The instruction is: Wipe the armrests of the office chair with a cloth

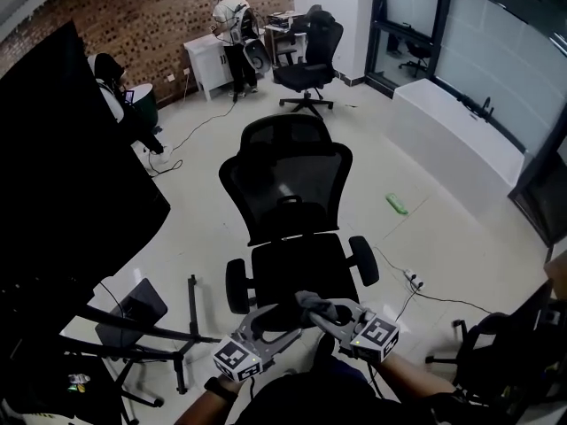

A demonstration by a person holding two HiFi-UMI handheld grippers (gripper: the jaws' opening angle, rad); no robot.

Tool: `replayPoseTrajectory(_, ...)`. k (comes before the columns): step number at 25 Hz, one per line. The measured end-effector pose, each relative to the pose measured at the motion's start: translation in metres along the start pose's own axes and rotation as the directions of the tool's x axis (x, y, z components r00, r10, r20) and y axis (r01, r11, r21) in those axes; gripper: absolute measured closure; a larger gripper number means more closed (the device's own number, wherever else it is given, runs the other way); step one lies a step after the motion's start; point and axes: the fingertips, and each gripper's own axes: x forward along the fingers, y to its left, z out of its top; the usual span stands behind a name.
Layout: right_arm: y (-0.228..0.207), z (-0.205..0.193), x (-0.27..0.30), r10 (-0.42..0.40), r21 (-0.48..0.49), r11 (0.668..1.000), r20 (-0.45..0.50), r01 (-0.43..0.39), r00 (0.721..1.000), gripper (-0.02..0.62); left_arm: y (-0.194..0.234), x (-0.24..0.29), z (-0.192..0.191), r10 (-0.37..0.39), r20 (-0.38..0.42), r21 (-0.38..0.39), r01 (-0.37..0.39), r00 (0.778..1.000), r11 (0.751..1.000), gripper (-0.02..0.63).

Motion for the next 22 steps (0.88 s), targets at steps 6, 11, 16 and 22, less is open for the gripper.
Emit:
replayPoseTrajectory(6,0.076,-0.002,-0.01,-0.068,0.024,0.997,0.041,0.067,0.997,0.558,-0.041,-0.071,-0.008,-0.014,0.009,-0.001,0.014,1.0,1.0,0.285)
replayPoseTrajectory(11,0.119,0.0,-0.027,-0.102,0.004,0.995,0.062,0.102,0.993,0.56,-0.069,-0.103,-0.011,-0.033,0.017,-0.017,0.033,0.999,0.999,0.285)
replayPoseTrajectory(16,0.134,0.002,-0.046,-0.128,-0.017,0.991,0.056,0.13,0.99,0.56,-0.088,-0.108,-0.007,-0.058,0.029,-0.002,0.058,0.998,0.998,0.285)
replayPoseTrajectory(22,0.144,0.009,-0.067,-0.135,-0.05,0.989,0.074,0.139,0.988,0.56,-0.111,-0.104,-0.003,-0.079,0.042,0.012,0.078,0.996,0.997,0.285)
